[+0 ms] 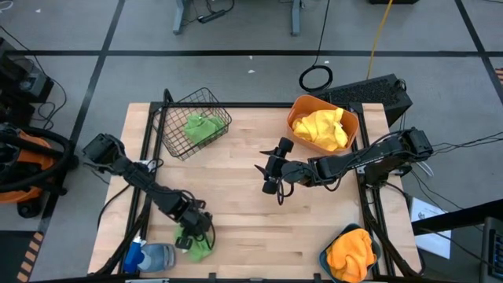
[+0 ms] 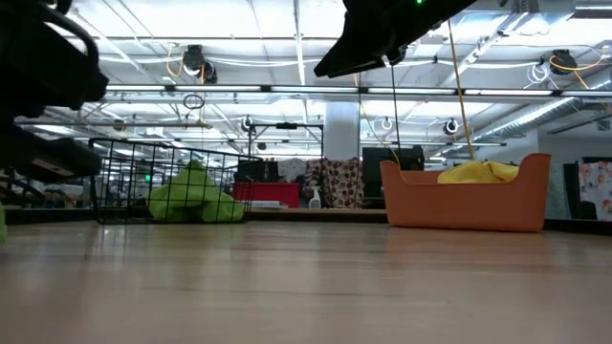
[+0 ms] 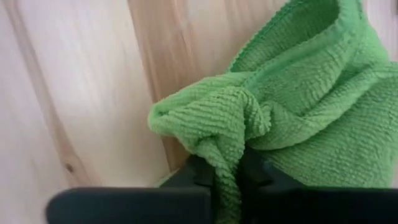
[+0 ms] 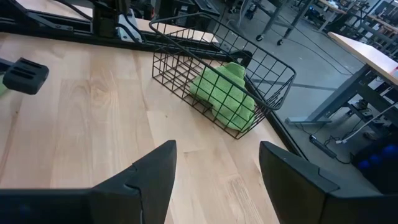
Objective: Sort microfiber towel by color & place in baskets
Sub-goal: Put the green microfiber cloth into the black wire basket
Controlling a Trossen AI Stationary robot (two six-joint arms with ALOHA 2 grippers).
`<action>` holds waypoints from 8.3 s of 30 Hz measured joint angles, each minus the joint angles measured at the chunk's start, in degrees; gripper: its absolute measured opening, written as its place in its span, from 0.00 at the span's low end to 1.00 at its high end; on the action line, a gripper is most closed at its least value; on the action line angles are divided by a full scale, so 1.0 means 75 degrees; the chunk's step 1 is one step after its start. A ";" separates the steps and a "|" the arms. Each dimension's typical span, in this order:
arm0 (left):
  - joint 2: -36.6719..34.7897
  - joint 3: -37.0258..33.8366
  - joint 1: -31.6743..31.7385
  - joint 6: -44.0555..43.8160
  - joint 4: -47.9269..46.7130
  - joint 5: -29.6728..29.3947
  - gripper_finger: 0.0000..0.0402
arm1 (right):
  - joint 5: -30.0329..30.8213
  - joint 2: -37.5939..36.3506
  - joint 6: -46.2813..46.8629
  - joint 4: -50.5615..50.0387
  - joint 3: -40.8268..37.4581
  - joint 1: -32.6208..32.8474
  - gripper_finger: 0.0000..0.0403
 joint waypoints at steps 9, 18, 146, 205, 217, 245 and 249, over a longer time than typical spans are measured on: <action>-0.0151 -0.0010 0.0107 0.0390 0.0186 -0.0443 0.06 | -0.0002 0.0000 -0.0044 0.0017 0.0000 -0.0012 0.55; -0.0765 -0.0044 0.0959 0.1371 0.0022 -0.1610 0.05 | -0.1237 -0.0001 0.0688 -0.0765 -0.0002 0.0123 0.55; -0.1887 -0.0028 0.0997 0.3149 0.4752 -0.7745 0.72 | -0.0728 0.3089 -0.1654 0.8595 -0.1332 0.0393 0.03; -0.4274 -0.0020 0.3549 0.3746 0.1834 -0.9883 0.06 | -0.2142 -0.0886 -0.0192 0.1067 -0.1183 0.0399 0.53; -0.4259 -0.0026 0.5352 0.0748 -0.1321 -0.9201 0.09 | -0.2142 -0.0839 -0.0227 0.0854 -0.1195 0.0396 0.53; -0.4257 0.0147 0.4740 -0.2201 -0.3883 -0.7715 0.59 | -0.2139 -0.0836 -0.0189 0.0449 -0.1195 0.0393 0.53; -0.4257 0.0410 0.4555 -0.2017 -0.3920 -0.7714 0.59 | -0.2139 -0.0836 -0.0189 0.0413 -0.1195 0.0393 0.53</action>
